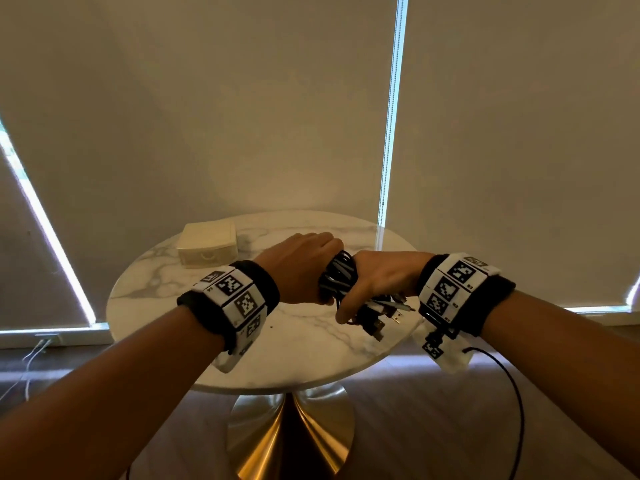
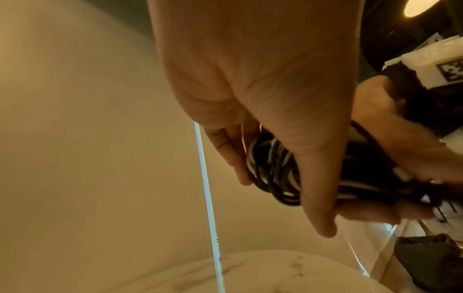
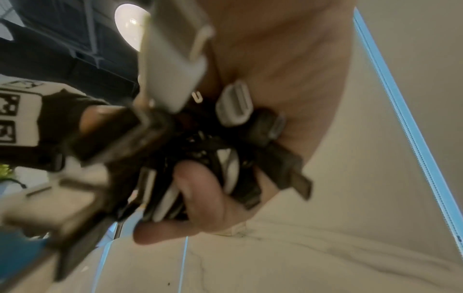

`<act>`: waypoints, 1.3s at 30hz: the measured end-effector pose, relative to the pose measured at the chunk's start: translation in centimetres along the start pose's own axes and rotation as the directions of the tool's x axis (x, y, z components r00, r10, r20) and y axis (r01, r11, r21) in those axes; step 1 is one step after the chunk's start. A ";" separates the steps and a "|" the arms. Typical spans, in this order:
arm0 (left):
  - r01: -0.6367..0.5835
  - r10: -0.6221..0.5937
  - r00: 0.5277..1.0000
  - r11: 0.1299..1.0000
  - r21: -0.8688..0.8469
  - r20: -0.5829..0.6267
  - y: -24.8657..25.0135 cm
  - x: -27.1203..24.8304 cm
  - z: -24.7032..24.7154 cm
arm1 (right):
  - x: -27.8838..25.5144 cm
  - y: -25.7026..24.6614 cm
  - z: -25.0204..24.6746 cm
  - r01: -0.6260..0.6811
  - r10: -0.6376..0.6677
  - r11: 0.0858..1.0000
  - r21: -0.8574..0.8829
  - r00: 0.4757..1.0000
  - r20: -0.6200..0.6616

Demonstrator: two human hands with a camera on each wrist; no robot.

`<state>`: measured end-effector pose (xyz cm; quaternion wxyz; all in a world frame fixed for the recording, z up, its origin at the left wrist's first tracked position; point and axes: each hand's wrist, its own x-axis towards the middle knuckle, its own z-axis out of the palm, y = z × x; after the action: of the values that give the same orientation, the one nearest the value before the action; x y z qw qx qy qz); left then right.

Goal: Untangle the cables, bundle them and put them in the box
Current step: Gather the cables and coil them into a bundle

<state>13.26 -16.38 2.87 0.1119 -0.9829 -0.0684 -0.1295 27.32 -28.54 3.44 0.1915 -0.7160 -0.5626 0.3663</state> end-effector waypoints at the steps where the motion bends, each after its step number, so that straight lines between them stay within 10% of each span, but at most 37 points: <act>1: 0.010 -0.010 1.000 1.000 -0.003 0.010 0.0 0.0 -0.2 | 0.1 -0.1 0.0 0.001 -0.001 0.999 -0.039 1.000 0.002; 18: 0.237 -0.240 0.969 0.970 0.060 0.055 -1.2 -0.1 -2.5 | 2.2 0.4 1.8 0.143 -0.232 0.955 -0.261 0.908 -0.349; 28: 0.210 -0.211 0.976 0.977 0.028 0.054 -1.3 -1.0 -2.7 | 1.8 -0.2 1.6 0.187 -0.182 0.982 0.028 0.975 -0.131; 39: 0.227 -0.197 0.944 0.970 -0.088 0.263 -0.6 -1.8 -1.3 | 1.3 -2.0 2.3 -0.047 -0.125 0.818 -0.573 0.958 -0.258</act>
<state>11.07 -16.29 3.75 0.0299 -0.9830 -0.1800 -0.0187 24.46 -27.09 2.89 0.0532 -0.7735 -0.6278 0.0692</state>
